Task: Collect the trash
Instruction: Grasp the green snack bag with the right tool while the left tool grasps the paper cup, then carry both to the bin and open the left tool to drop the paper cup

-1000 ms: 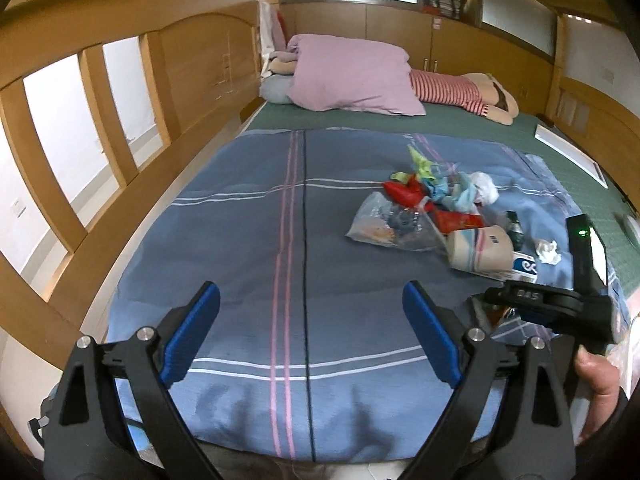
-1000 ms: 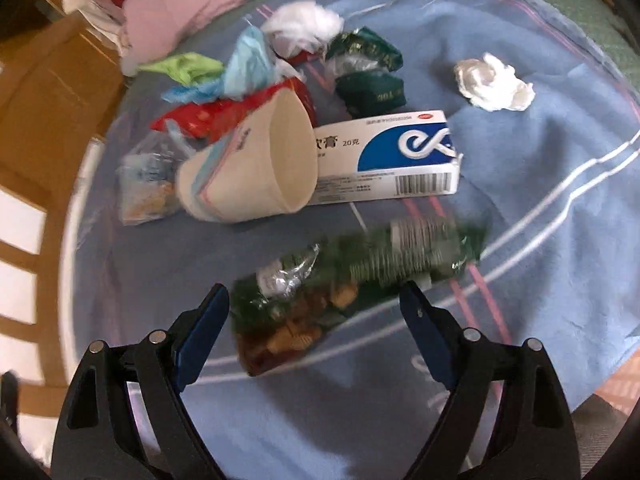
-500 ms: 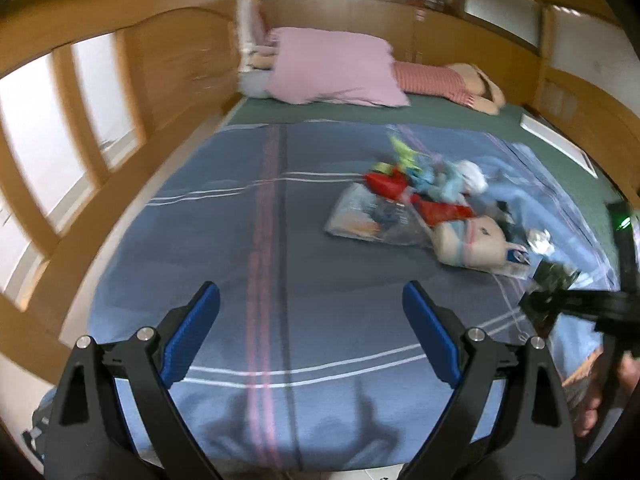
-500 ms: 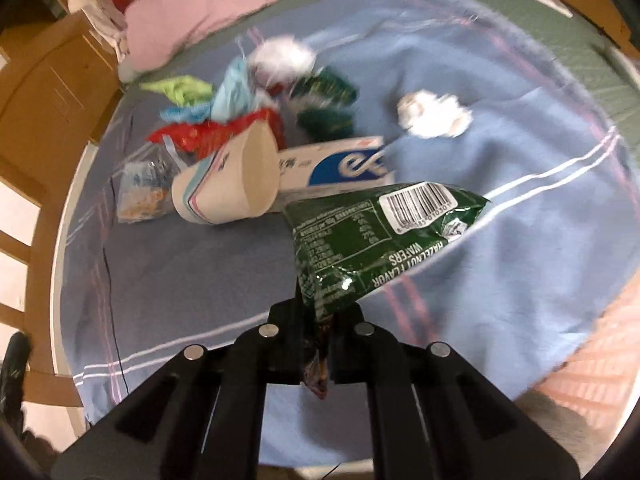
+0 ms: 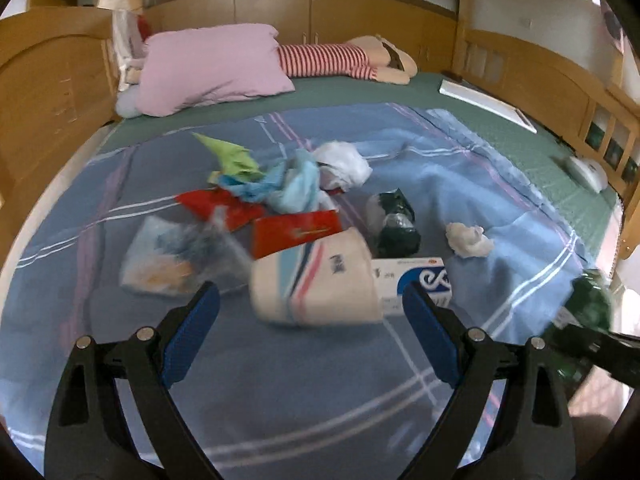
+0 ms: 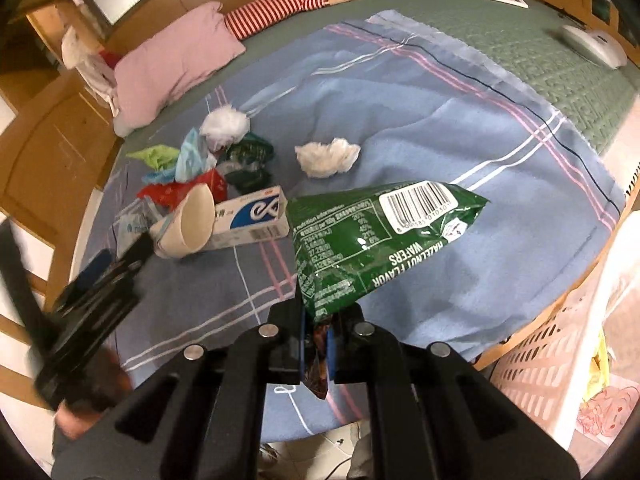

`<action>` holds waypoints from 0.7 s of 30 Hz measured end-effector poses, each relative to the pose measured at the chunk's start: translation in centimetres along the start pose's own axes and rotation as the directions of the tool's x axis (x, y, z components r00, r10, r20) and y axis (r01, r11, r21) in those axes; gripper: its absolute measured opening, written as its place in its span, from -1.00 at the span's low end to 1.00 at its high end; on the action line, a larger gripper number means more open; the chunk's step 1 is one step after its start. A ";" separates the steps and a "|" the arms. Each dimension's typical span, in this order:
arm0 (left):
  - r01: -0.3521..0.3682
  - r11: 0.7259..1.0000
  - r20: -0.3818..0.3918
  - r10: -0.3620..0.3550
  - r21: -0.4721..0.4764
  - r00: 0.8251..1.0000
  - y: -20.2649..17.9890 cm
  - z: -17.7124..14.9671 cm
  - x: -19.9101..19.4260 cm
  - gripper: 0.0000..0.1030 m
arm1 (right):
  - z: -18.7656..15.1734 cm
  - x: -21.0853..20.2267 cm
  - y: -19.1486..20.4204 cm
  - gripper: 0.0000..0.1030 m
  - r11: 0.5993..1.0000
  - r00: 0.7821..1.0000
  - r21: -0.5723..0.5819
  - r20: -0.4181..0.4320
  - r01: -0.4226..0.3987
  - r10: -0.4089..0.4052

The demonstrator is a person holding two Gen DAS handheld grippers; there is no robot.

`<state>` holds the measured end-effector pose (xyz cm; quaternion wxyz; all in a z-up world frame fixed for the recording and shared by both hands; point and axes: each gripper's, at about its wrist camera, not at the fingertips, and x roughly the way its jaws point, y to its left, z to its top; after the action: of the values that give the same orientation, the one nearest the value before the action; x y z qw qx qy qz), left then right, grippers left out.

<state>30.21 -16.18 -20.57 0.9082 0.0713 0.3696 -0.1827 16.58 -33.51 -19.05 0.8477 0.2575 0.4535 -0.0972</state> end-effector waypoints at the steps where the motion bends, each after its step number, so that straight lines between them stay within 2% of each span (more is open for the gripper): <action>1: -0.001 1.000 -0.019 0.001 -0.008 1.000 -0.3 0.2 1.4 0.79 | 0.1 -0.1 -0.3 -0.83 1.000 1.000 0.003 0.003 -0.008 0.008; 5: -0.008 1.000 -0.083 0.006 -0.026 0.997 -0.6 0.2 4.7 0.75 | 0.3 -0.1 -0.7 -0.83 1.000 0.999 0.006 0.008 -0.031 0.031; 6: -0.028 0.999 -0.076 0.026 -0.017 0.997 -0.6 0.0 5.0 0.61 | 0.4 0.1 -0.8 -0.83 0.999 0.999 0.011 0.004 -0.040 0.040; 7: -0.046 0.999 -0.074 0.046 0.003 0.996 -0.8 -0.1 5.3 0.37 | 0.5 0.1 -0.9 -0.83 0.999 0.999 0.014 0.002 -0.044 0.044; 9: -0.041 0.999 -0.086 0.042 0.005 0.995 -0.4 0.0 5.4 0.02 | 0.6 0.1 -1.0 -0.83 0.999 0.999 0.021 0.006 -0.048 0.048; 10: -0.017 1.000 -0.102 0.015 -0.019 0.995 0.2 0.1 5.4 -0.38 | 0.6 0.1 -1.0 -0.83 0.998 0.999 0.023 0.007 -0.050 0.050; 11: -0.010 1.000 -0.117 0.006 -0.029 0.993 0.6 0.1 5.6 -0.69 | 0.7 0.0 -1.1 -0.83 0.998 0.999 0.028 0.009 -0.054 0.054; 12: 0.003 0.999 -0.140 -0.008 -0.036 0.990 0.9 -0.1 5.7 -0.87 | 0.7 -0.1 -1.1 -0.83 0.998 0.998 0.030 0.012 -0.056 0.056; 15: -0.016 0.999 -0.153 0.012 -0.028 0.988 1.2 -0.8 5.5 -0.90 | 0.6 -0.4 -1.1 -0.83 0.998 0.998 0.025 0.019 -0.060 0.059; 21: -0.029 0.999 -0.087 0.027 -0.021 0.996 1.3 -0.9 1.9 -0.90 | 0.4 -2.1 -0.6 -0.83 0.998 0.996 0.011 0.050 -0.070 0.069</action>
<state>31.37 -15.27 -22.58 0.8945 0.0744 0.4098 -0.1628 15.45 -34.38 -17.40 0.8599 0.2761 0.4225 -0.0769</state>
